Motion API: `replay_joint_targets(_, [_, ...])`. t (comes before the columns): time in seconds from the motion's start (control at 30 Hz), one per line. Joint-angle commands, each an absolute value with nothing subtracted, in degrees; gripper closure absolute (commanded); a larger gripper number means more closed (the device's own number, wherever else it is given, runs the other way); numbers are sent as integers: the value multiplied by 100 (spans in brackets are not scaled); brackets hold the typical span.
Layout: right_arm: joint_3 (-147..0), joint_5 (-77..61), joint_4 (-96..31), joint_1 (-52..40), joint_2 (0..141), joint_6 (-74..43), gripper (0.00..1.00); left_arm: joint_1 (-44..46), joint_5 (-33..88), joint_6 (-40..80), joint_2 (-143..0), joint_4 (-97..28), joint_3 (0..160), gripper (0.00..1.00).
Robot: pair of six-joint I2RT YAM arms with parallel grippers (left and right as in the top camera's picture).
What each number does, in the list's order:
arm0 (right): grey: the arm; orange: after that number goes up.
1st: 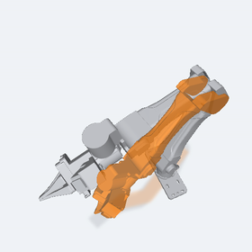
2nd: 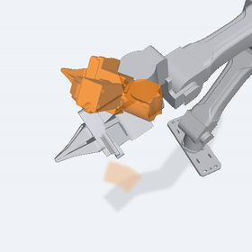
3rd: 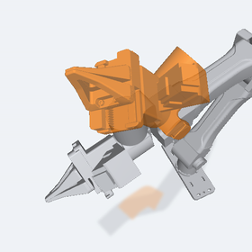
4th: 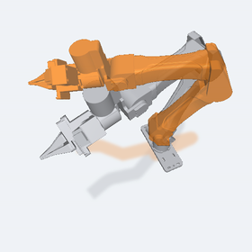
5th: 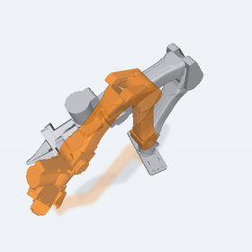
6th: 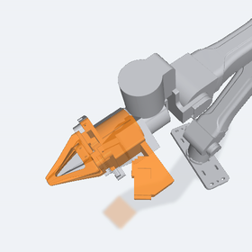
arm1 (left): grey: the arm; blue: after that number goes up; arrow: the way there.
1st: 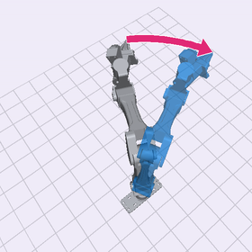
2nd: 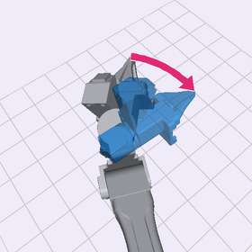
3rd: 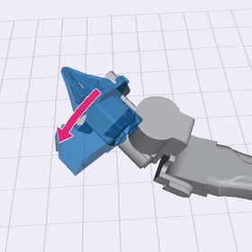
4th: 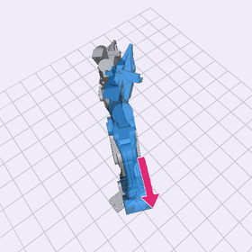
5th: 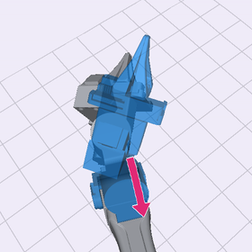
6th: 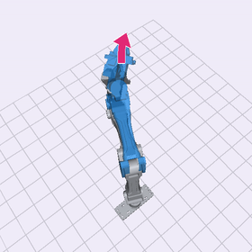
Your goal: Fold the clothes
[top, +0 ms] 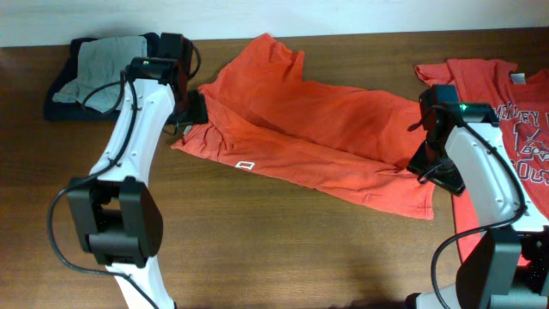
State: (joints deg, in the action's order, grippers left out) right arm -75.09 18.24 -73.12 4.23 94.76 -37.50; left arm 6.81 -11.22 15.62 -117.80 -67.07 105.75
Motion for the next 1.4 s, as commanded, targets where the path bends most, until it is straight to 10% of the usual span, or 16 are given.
replay_joint_targets(0.0, [-7279, 1651, -7354, 464, 9367, -3824, 31, 432, -1173, 1544, -12123, -6794, 10589, 18])
replay_joint_targets(1.03, [-5037, -392, -5365, 1806, 9358, -2145, 15, 283, -226, 292, -12573, -5876, 10582, 13])
replay_joint_targets(1.37, [-5009, -231, -4904, 1806, 9358, -2145, 56, 283, -233, 292, -12663, -5874, 10580, 13])
